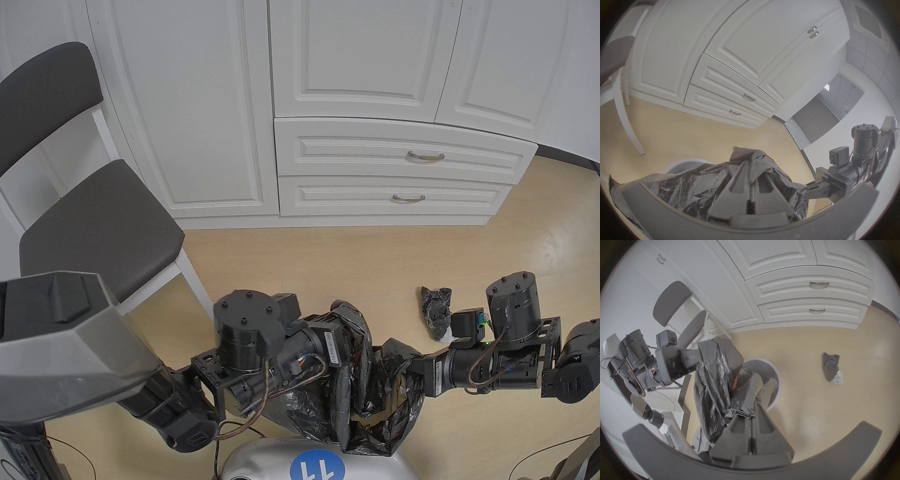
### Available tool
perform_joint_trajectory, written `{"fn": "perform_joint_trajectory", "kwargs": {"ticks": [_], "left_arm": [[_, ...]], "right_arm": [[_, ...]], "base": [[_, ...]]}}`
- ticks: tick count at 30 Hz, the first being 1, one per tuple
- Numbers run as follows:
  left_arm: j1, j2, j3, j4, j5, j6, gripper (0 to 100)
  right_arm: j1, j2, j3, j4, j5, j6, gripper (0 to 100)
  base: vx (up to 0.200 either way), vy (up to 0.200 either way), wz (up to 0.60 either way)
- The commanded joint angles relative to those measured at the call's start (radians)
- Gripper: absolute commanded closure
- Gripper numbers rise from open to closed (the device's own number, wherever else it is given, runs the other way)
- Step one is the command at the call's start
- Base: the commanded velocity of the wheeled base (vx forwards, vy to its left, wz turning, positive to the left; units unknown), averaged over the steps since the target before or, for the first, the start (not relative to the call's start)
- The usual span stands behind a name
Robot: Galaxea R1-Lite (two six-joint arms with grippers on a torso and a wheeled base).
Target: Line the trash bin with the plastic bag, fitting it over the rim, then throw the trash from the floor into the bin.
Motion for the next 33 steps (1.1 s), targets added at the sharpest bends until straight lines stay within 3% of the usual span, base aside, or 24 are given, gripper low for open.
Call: {"fn": "perform_joint_trajectory", "kwargs": {"ticks": [1,14,20,30,31,33], "left_arm": [[0.034,-0.063,0.067,-0.002,-0.017,-0.002,100],[0.038,-0.046,0.181,0.013,-0.007,0.053,100],[0.077,-0.042,0.173,0.013,-0.004,0.069,100],[0.076,0.009,0.161,0.002,-0.004,0.069,100],[0.076,0.009,0.161,0.002,-0.004,0.069,100],[0.079,0.009,0.156,0.002,-0.004,0.067,100]], "right_arm": [[0.036,0.096,0.009,-0.103,-0.006,0.01,100],[0.14,0.296,0.071,-0.465,-0.061,0.055,100],[0.147,0.287,0.095,-0.496,-0.064,0.047,100],[0.156,0.313,0.083,-0.496,-0.064,0.055,100],[0.156,0.313,0.083,-0.496,-0.064,0.055,0],[0.154,0.343,0.074,-0.496,-0.064,0.058,0]], "base": [[0.0,0.0,0.0],[0.0,0.0,0.0],[0.0,0.0,0.0],[0.0,0.0,0.0],[0.0,0.0,0.0],[0.0,0.0,0.0]]}}
